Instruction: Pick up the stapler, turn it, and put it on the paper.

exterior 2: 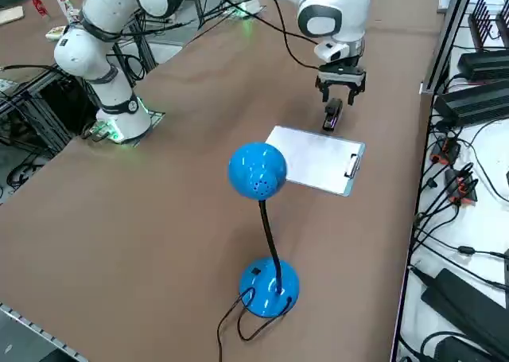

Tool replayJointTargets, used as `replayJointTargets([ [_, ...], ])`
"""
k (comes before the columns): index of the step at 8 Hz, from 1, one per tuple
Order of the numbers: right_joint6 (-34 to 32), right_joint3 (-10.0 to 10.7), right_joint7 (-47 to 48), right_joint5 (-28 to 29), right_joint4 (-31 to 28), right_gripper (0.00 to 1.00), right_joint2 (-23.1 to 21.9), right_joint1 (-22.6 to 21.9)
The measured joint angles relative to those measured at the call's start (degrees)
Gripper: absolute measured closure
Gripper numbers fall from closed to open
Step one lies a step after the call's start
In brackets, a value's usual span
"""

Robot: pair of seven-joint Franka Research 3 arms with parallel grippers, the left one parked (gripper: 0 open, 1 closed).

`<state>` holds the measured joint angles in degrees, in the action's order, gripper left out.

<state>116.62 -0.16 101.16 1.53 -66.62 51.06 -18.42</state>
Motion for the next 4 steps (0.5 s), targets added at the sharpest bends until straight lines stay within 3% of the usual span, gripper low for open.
replayJointTargets([
  [4, 0.11, 0.01, 0.15, -0.01, -0.01, 0.04, 1.54, -0.75],
])
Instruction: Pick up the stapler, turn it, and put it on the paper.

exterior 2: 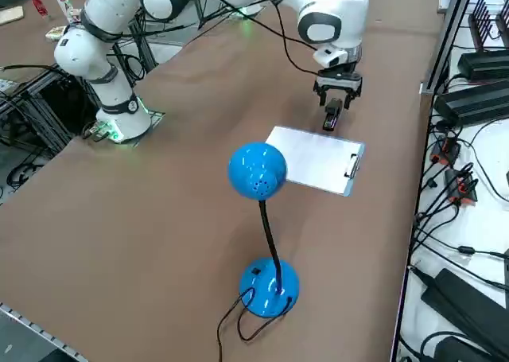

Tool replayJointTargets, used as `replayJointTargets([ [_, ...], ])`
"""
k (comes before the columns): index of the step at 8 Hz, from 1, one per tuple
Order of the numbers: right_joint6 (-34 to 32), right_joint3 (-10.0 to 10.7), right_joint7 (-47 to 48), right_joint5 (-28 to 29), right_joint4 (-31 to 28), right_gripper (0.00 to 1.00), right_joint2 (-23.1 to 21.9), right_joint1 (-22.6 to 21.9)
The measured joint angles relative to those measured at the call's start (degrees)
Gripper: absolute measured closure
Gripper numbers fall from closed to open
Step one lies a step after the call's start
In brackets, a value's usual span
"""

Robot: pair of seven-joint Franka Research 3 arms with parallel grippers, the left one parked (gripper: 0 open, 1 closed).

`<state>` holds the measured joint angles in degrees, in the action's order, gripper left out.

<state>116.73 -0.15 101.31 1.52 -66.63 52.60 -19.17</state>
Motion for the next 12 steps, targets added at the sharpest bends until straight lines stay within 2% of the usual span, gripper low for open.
replayJointTargets([
  [3, -0.02, 0.11, 0.00, -0.02, 0.00, 0.10, 0.49, 0.00],
  [4, -0.04, 0.13, 0.00, -0.04, 0.00, 0.18, 0.49, 0.00],
  [6, -0.06, 0.13, -0.05, -0.53, 0.00, 0.36, 0.48, -0.02],
  [7, -0.17, 0.18, -0.40, -0.62, 0.13, 0.56, 0.45, -0.02],
  [10, -3.48, 0.23, -3.82, -2.28, 1.71, 0.58, -0.38, -0.34],
  [12, -8.16, 0.20, -10.50, -4.84, 2.64, 0.58, -3.76, -0.89],
])
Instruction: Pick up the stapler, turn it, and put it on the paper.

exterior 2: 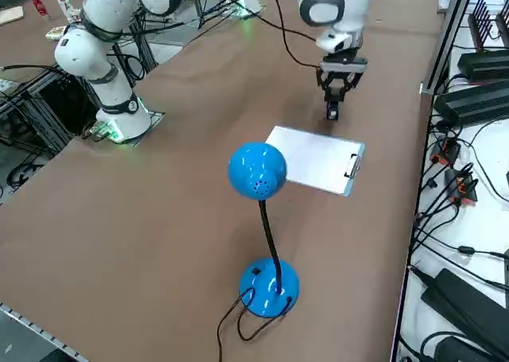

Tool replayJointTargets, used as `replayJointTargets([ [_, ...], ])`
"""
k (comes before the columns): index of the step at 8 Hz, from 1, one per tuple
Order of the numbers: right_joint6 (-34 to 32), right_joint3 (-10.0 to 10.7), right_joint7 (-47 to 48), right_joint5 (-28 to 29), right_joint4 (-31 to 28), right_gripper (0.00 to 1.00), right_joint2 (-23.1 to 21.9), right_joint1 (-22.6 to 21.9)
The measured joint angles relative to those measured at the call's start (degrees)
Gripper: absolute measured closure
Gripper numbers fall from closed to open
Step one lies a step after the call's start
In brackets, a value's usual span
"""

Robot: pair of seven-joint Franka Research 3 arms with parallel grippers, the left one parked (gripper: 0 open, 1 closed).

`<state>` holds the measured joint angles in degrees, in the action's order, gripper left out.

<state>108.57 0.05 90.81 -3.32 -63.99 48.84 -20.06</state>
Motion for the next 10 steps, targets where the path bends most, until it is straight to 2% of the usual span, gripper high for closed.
replayJointTargets([
  [3, -9.39, 0.25, -22.32, -1.42, -1.11, 0.58, -6.12, 0.03],
  [6, -9.78, 1.04, -46.68, -1.41, -10.14, 0.58, -13.22, 2.80],
  [8, -6.46, 1.10, -63.31, -1.19, -16.65, 0.58, -16.80, 6.71],
  [10, 3.39, 1.09, -74.18, -0.30, -24.28, 0.58, -18.39, 10.50],
])
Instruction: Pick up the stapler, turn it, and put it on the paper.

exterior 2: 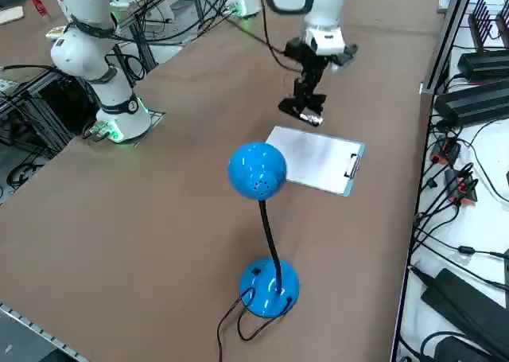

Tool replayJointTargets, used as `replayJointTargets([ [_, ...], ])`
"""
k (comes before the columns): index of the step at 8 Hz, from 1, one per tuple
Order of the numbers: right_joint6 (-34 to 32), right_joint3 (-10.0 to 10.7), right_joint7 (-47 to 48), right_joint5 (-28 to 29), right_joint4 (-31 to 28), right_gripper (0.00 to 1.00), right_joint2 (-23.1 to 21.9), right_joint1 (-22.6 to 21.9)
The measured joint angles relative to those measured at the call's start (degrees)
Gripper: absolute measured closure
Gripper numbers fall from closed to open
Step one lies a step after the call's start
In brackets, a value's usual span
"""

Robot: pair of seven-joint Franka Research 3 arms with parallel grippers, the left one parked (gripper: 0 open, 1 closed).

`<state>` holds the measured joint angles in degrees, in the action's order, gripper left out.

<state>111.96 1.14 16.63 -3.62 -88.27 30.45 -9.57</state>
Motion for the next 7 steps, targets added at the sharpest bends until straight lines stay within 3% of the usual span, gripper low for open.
replayJointTargets([
  [3, 12.58, -0.05, -11.60, 1.25, -8.85, 0.58, 0.05, 3.71],
  [5, 15.28, -0.08, -19.43, 5.44, -9.53, 0.58, 0.05, 5.42],
  [7, 17.26, -0.51, -21.43, 6.67, -9.95, 0.58, 0.41, 5.37],
])
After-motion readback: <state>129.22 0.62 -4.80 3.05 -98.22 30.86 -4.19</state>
